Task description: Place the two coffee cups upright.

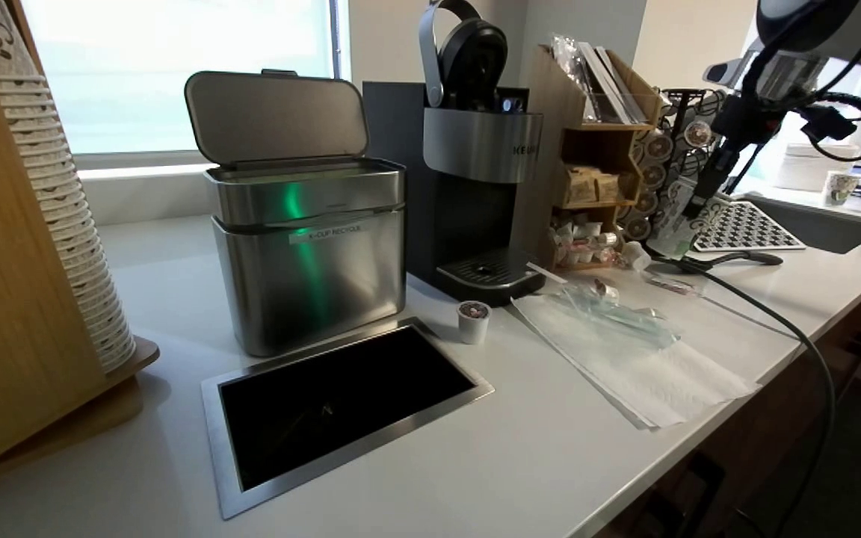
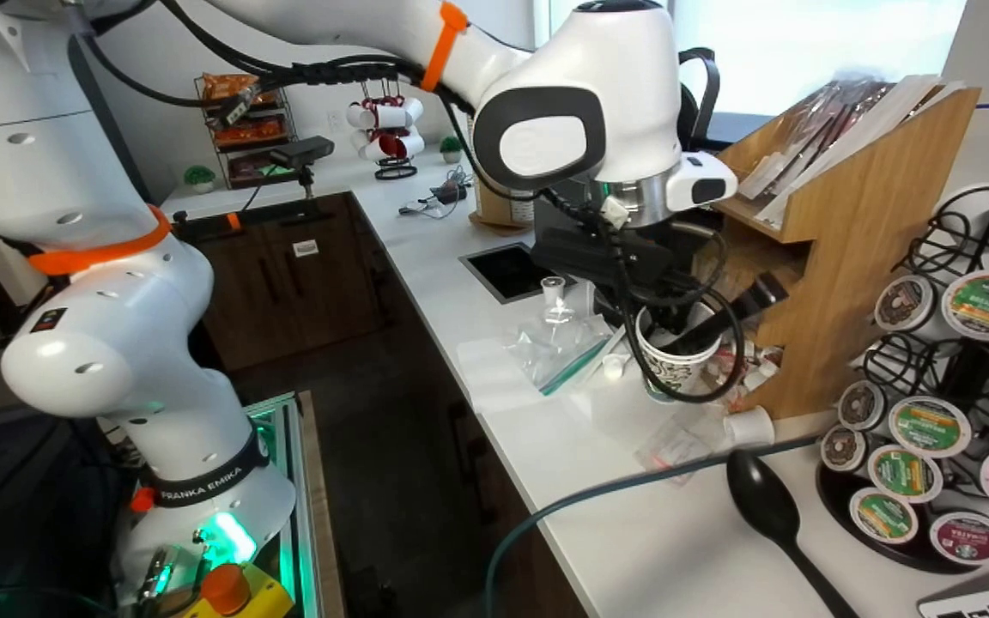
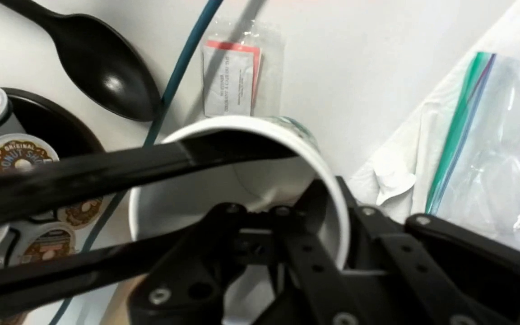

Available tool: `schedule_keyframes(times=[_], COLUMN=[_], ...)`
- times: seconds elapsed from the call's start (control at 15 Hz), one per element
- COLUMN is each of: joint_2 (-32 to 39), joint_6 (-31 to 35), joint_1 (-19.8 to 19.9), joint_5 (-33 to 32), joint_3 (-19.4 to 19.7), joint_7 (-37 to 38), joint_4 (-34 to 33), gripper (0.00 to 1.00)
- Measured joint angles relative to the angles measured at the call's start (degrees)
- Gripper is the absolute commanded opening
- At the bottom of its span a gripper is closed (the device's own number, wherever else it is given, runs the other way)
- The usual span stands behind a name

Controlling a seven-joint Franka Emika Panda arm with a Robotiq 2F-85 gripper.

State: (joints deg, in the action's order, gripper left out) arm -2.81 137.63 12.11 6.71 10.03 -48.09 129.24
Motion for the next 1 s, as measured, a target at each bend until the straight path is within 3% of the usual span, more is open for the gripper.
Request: schedule_keyframes(times=[0.27, 0.33, 0.73, 1.0], joint_2=[-2.13, -2.39, -3.01, -2.22], joint_6=[2.52, 2.66, 2.65, 2.64], joint_1=[-2.2, -2.59, -3.04, -3.49], joint_5=[-10.88, -10.82, -7.5, -15.18], joint_3=[-1.82, -1.92, -1.47, -2.26], joint_7=[8.02, 9.05, 9.79, 12.03], joint_4=[5.44, 6.48, 7.61, 7.78], gripper=[0.02, 0.07, 0.02, 0.02])
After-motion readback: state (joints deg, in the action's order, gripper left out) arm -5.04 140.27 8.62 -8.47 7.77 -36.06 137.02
